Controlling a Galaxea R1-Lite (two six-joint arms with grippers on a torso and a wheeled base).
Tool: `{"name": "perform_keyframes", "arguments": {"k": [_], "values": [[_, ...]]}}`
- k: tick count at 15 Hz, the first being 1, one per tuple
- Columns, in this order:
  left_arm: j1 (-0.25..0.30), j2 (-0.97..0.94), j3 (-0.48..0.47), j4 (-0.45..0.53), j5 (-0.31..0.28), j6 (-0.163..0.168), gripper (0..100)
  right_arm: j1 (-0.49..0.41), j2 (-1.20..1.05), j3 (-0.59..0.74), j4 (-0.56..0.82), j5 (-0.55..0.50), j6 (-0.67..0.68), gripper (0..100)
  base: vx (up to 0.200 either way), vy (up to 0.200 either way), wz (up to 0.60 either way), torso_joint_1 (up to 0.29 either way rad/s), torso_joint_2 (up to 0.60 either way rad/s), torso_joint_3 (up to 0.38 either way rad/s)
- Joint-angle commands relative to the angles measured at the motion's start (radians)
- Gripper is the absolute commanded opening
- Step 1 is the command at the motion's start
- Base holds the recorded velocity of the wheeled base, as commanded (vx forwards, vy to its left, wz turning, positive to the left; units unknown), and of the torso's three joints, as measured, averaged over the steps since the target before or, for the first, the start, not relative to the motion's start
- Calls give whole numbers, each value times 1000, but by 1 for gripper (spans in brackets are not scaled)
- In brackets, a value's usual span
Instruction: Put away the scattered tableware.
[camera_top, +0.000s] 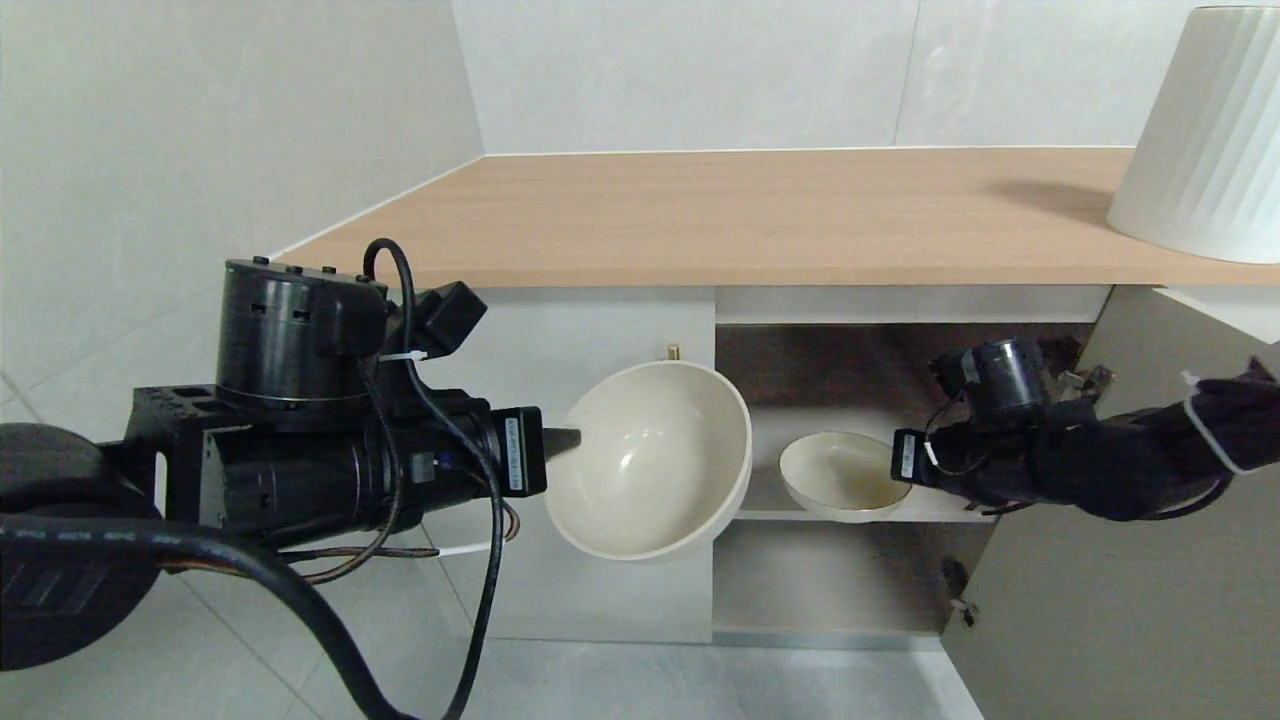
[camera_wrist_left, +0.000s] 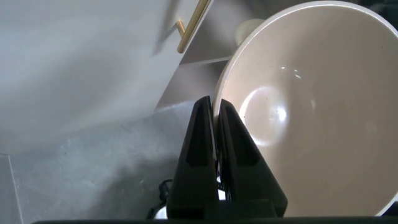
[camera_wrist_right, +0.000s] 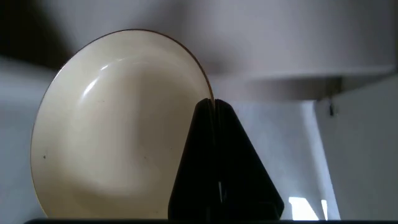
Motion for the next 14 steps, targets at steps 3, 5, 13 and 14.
{"name": "perform_keyframes", "arguments": {"k": [3,5,13,14], "values": [[-15,27,2,2,0,-1,0,-45,266,-10,-254,-90,-10,0,0,0,0,0,0,0],[-20,57,2,2,-2,-1,0,-53,291,-43,-260,-90,-10,0,0,0,0,0,0,0],[-20,138,0,2,0,0,0,-71,438,-226,-263,-208,-1,0,0,0,0,0,0,0],[-20,138,0,2,0,0,0,-76,444,-233,-263,-209,-1,0,0,0,0,0,0,0]]}}
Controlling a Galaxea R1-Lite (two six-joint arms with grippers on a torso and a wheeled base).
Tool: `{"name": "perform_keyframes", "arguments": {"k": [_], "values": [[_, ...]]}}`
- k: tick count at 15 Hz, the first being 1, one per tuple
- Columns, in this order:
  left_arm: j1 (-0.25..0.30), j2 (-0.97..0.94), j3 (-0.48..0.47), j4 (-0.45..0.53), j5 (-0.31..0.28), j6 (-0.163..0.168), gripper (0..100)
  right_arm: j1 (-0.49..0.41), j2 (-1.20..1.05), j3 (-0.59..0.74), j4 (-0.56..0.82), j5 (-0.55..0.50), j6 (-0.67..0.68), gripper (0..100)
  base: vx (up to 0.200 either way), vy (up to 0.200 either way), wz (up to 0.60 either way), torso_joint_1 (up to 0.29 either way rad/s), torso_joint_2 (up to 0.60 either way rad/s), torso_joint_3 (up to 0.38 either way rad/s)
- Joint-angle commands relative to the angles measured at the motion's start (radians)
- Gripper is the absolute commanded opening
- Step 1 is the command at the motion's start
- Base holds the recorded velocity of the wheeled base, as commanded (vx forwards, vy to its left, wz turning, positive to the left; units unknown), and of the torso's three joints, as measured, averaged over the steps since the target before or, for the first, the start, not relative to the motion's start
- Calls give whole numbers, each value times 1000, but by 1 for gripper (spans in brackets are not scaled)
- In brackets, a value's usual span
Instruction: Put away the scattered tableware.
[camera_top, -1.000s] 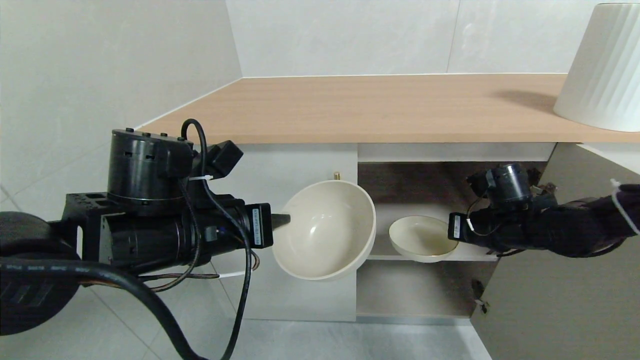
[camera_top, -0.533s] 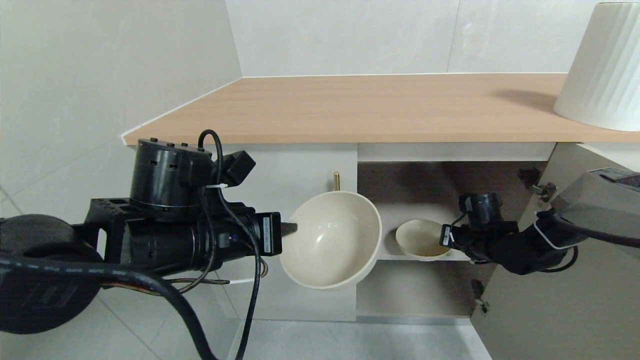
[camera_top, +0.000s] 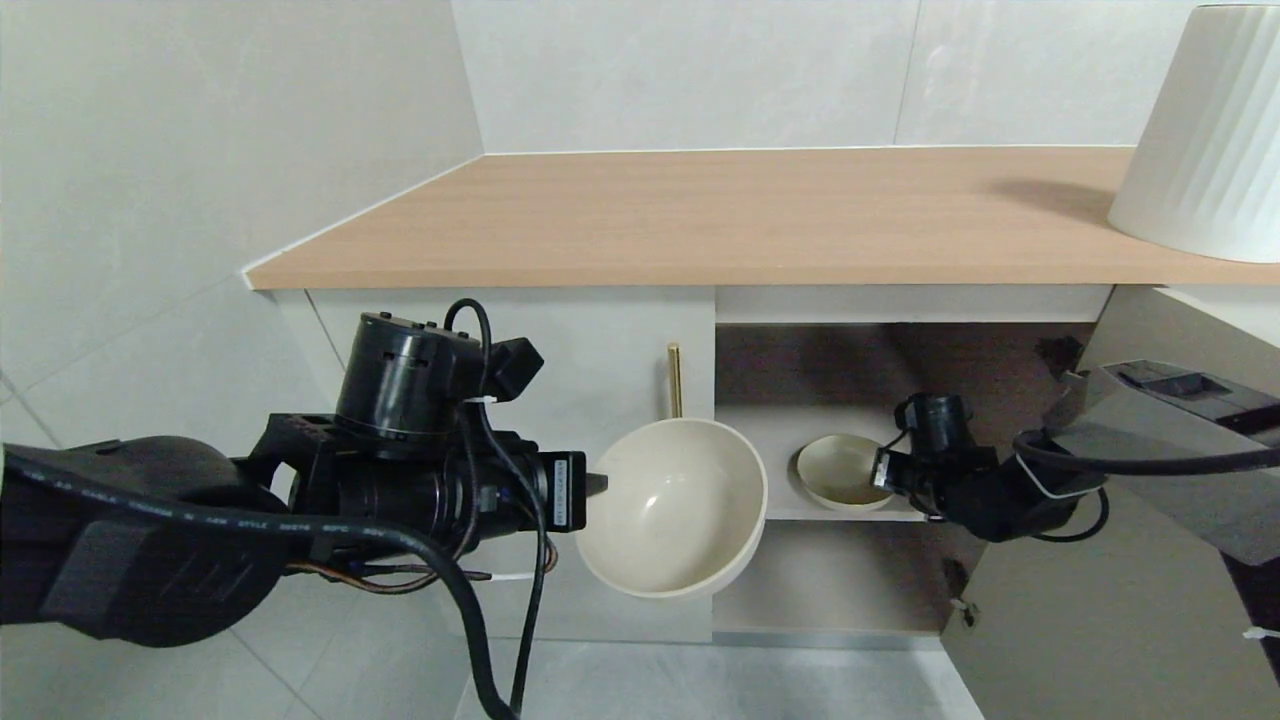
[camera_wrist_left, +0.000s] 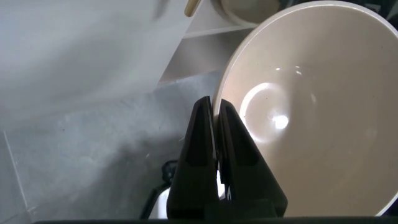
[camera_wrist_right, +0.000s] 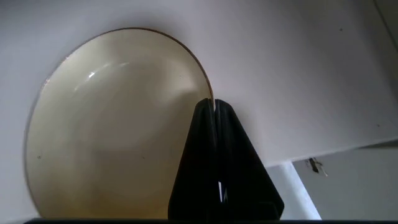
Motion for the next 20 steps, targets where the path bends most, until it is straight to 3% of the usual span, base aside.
{"name": "perform_keyframes", "arguments": {"k": [1,7,15,16,20], "values": [[0,8,0,1,0,-1,0,-7,40,-35,0,-1,0,0,0,0,0,0,0,0],[-5,7,0,0,0,-1,0,-13,92,-122,2,-16,3,0,0,0,0,0,0,0],[-6,7,2,0,0,-1,0,-3,89,-121,5,-16,17,0,0,0,0,0,0,0],[-5,7,0,0,0,-1,0,-3,87,-121,5,-16,17,100,0,0,0,0,0,0],[-8,21,0,0,2,1,0,0,52,-98,8,-15,40,100,0,0,0,0,0,0]]}}
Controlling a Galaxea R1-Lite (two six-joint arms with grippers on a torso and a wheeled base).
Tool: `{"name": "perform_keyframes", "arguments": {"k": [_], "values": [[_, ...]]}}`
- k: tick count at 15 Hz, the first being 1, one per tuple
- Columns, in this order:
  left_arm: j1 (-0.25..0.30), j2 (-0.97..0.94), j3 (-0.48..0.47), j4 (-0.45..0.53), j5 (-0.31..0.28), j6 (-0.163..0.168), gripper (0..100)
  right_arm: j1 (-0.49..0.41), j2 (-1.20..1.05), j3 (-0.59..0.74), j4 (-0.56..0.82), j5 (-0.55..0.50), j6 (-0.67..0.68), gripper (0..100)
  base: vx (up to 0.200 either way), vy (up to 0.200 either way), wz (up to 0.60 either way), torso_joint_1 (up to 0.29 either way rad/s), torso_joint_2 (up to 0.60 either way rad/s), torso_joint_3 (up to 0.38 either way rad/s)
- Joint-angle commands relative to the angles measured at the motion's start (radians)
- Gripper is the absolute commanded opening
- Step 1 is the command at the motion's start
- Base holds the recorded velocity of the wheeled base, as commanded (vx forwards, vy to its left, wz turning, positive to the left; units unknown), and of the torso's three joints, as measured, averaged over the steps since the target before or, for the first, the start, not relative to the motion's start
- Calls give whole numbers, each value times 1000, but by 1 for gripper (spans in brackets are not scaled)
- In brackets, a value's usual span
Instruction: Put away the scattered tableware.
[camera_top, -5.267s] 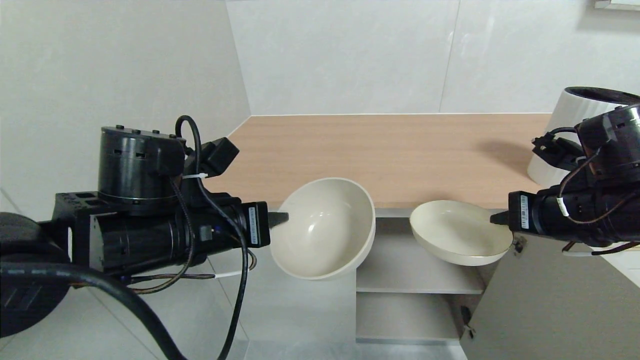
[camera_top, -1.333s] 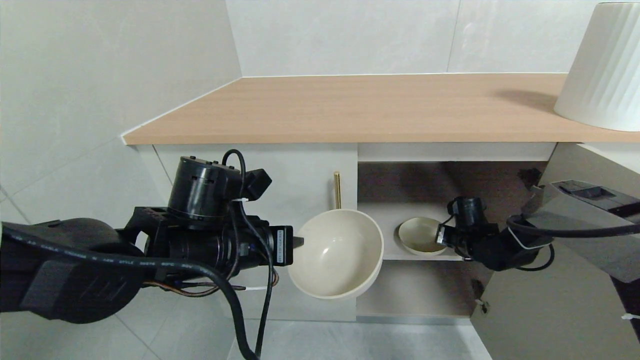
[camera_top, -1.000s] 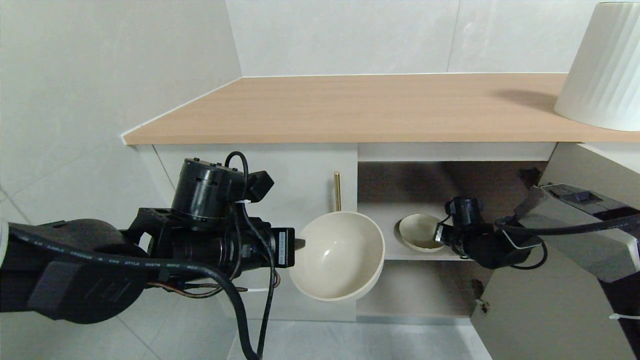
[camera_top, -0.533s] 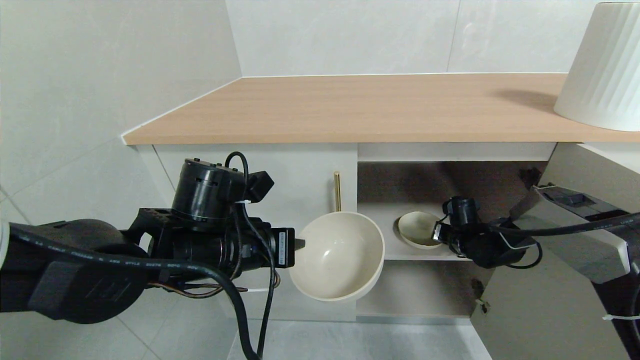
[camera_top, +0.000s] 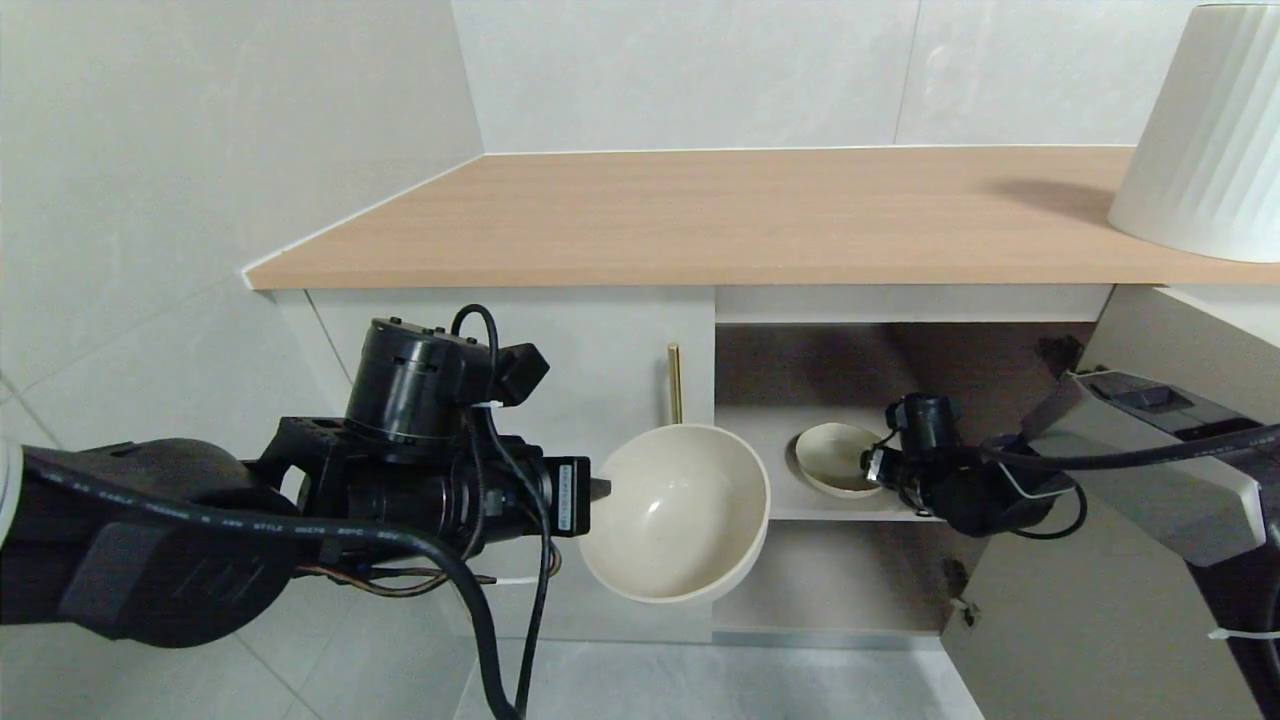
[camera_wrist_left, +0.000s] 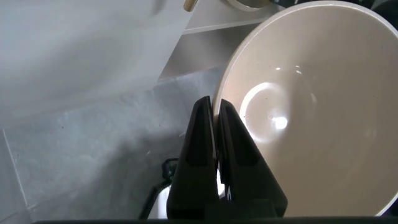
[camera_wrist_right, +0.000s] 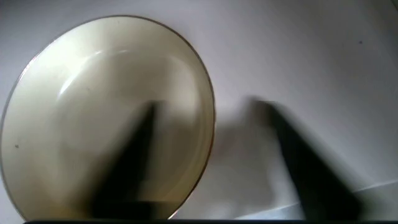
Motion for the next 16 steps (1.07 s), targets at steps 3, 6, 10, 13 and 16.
{"name": "perform_keyframes", "arguments": {"k": [3,6,10,13,16], "values": [[-30,56,-1,0,5,0,0,32,-167,146,5,22,3,100,0,0,0,0,0,0],[-63,96,3,1,10,19,0,119,-413,297,91,75,-9,100,0,0,0,0,0,0],[-126,179,25,1,37,51,0,216,-747,300,522,197,-9,100,0,0,0,0,0,0],[-170,245,28,0,83,52,0,279,-884,298,698,310,-12,100,0,0,0,0,0,0],[-178,245,26,-3,96,51,0,362,-879,307,786,316,-67,100,0,0,0,0,0,0]]}}
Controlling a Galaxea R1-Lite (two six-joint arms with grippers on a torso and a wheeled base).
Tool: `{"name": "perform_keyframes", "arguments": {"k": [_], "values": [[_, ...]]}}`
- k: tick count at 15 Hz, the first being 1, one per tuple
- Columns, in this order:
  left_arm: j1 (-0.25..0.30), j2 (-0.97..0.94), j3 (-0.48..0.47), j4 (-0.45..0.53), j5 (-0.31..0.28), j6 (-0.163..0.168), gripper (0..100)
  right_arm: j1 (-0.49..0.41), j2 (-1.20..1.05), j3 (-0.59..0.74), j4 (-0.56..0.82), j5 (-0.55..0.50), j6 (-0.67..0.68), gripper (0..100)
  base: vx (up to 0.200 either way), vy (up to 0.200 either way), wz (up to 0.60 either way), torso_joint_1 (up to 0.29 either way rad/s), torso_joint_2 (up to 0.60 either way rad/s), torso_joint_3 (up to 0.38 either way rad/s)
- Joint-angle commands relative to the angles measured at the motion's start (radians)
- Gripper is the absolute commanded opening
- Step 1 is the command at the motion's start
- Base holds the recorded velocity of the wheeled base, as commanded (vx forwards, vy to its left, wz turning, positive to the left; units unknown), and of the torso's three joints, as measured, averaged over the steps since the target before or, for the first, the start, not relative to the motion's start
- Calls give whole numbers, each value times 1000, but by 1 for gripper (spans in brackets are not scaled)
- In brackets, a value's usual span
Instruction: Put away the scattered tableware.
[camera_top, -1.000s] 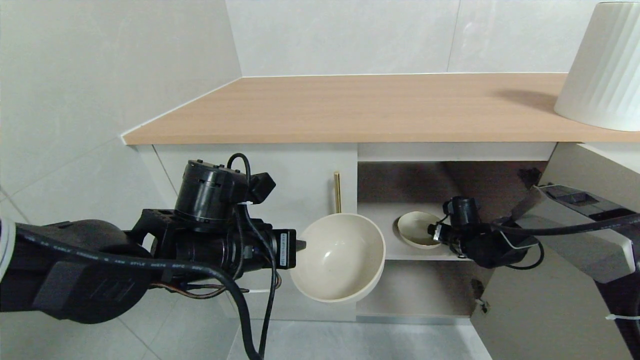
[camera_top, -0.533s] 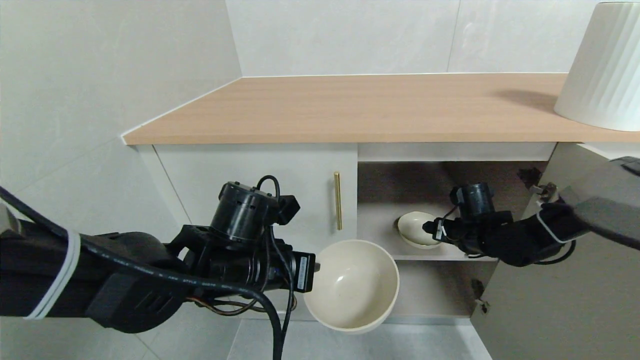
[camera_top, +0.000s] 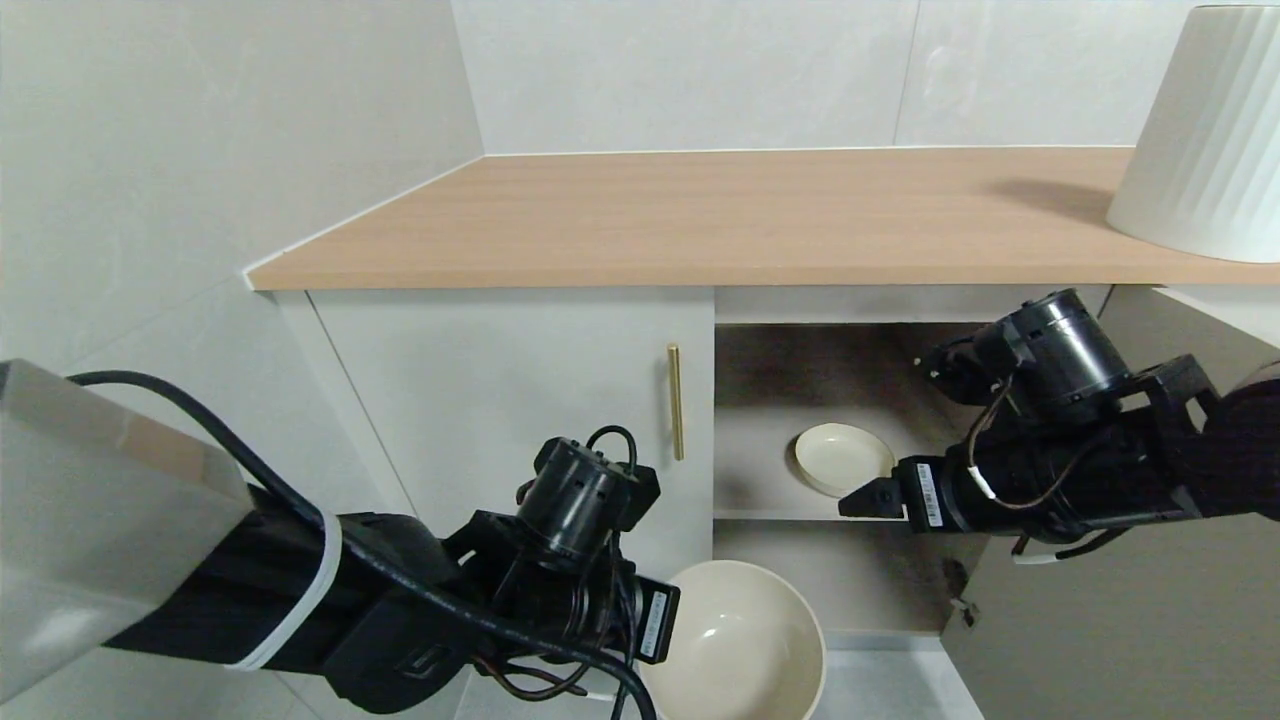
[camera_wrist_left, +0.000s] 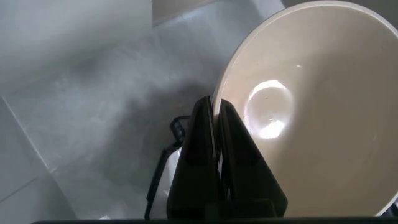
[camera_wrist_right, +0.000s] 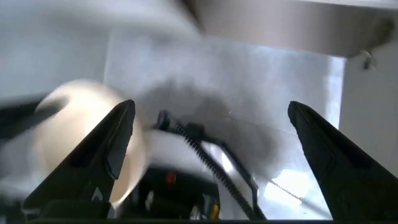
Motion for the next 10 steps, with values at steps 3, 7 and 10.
{"name": "perform_keyframes", "arguments": {"k": [3,7,10], "values": [[-21,-1,-1,-2,17,-1,0,134,43,23,12,-10,-1,100,0,0,0,0,0,0],[-32,-18,-2,-5,67,-1,0,172,112,37,12,-10,4,100,0,0,0,0,0,0],[-32,-24,-4,-6,72,-1,0,180,124,44,13,-14,2,100,0,0,0,0,0,0]]}}
